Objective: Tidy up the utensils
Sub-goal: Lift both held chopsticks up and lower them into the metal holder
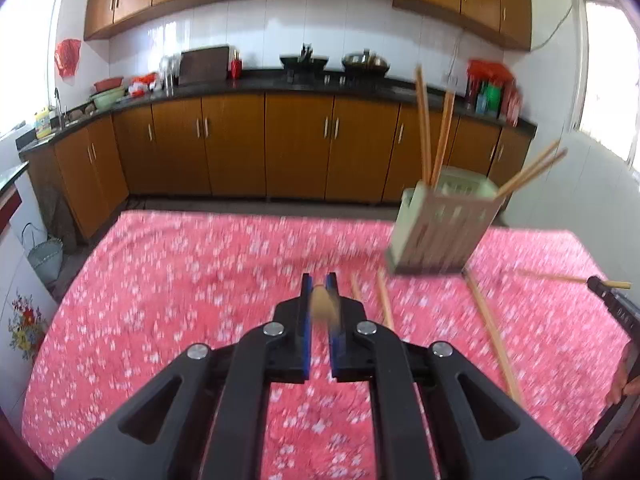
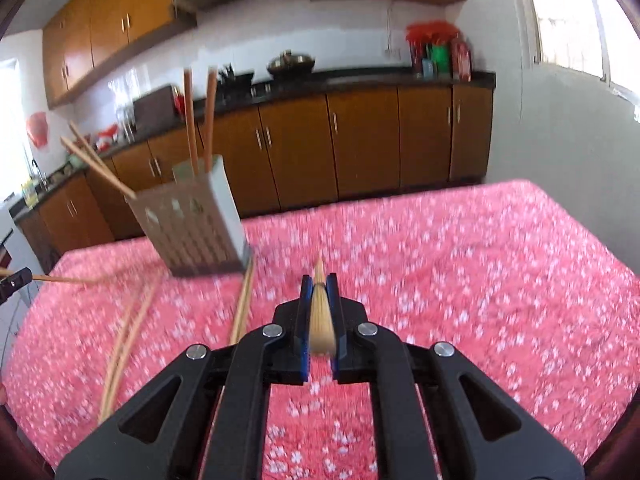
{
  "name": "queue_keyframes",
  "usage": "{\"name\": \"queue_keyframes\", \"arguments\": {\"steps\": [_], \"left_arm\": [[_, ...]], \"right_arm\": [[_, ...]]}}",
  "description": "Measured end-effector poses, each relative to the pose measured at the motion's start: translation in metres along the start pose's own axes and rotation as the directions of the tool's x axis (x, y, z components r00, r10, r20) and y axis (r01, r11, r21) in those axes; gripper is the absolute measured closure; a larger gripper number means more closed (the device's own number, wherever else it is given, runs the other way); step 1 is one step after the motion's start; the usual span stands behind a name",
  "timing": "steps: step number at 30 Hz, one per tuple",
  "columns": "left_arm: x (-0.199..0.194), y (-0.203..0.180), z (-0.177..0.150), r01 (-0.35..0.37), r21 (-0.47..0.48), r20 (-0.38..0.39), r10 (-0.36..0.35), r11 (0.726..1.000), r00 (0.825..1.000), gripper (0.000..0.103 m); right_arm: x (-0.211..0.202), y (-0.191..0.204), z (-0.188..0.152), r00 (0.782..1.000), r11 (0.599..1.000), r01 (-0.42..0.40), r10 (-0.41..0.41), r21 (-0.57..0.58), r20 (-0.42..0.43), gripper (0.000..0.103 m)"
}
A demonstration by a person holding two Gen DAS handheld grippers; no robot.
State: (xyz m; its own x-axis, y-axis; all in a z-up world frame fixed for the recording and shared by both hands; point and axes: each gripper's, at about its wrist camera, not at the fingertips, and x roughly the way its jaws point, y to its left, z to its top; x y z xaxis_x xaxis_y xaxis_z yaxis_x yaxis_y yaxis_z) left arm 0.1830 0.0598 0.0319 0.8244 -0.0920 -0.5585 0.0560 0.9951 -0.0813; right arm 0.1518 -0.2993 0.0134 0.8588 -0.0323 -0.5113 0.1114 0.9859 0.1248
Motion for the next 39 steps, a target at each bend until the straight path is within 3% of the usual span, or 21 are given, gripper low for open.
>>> {"name": "queue_keyframes", "arguments": {"steps": [6, 11, 15, 18, 22, 27, 31, 39], "left_arm": [[-0.016, -0.004, 0.029, 0.027, 0.030, 0.069, -0.029, 0.999, 0.997, 0.095], [-0.031, -0.015, 0.051, 0.096, 0.044, 0.097, -0.099, 0.994, 0.990, 0.095], [-0.046, -0.029, 0.071, 0.159, 0.069, 0.127, -0.167, 0.985, 0.978, 0.095], [-0.057, -0.043, 0.088, 0.206, 0.085, 0.148, -0.217, 0.975, 0.965, 0.095], [-0.065, -0.058, 0.110, 0.261, 0.087, 0.180, -0.273, 0.961, 0.945, 0.095], [-0.057, -0.082, 0.133, 0.234, 0.129, 0.223, -0.258, 0.964, 0.940, 0.095], [-0.023, -0.099, 0.143, 0.207, 0.155, 0.182, -0.234, 0.966, 0.955, 0.095], [0.038, -0.098, 0.137, 0.229, 0.103, 0.102, -0.239, 0.968, 0.966, 0.095]], "right_arm": [[-0.012, 0.001, 0.019, 0.997, 0.999, -0.033, 0.032, 0.009, 0.071, 0.095], [-0.028, 0.010, 0.045, 0.986, 0.992, -0.126, 0.122, 0.025, 0.110, 0.095], [-0.050, 0.029, 0.077, 0.954, 0.970, -0.244, 0.237, 0.018, 0.182, 0.095], [-0.065, 0.042, 0.095, 0.927, 0.958, -0.286, 0.281, -0.017, 0.249, 0.095], [-0.069, 0.061, 0.118, 0.896, 0.953, -0.302, 0.297, -0.039, 0.329, 0.095], [-0.049, 0.074, 0.139, 0.873, 0.959, -0.283, 0.266, -0.020, 0.409, 0.095], [-0.026, 0.081, 0.136, 0.880, 0.974, -0.225, 0.215, -0.026, 0.424, 0.095], [0.033, 0.082, 0.120, 0.931, 0.977, -0.215, 0.203, 0.005, 0.304, 0.095]]}}
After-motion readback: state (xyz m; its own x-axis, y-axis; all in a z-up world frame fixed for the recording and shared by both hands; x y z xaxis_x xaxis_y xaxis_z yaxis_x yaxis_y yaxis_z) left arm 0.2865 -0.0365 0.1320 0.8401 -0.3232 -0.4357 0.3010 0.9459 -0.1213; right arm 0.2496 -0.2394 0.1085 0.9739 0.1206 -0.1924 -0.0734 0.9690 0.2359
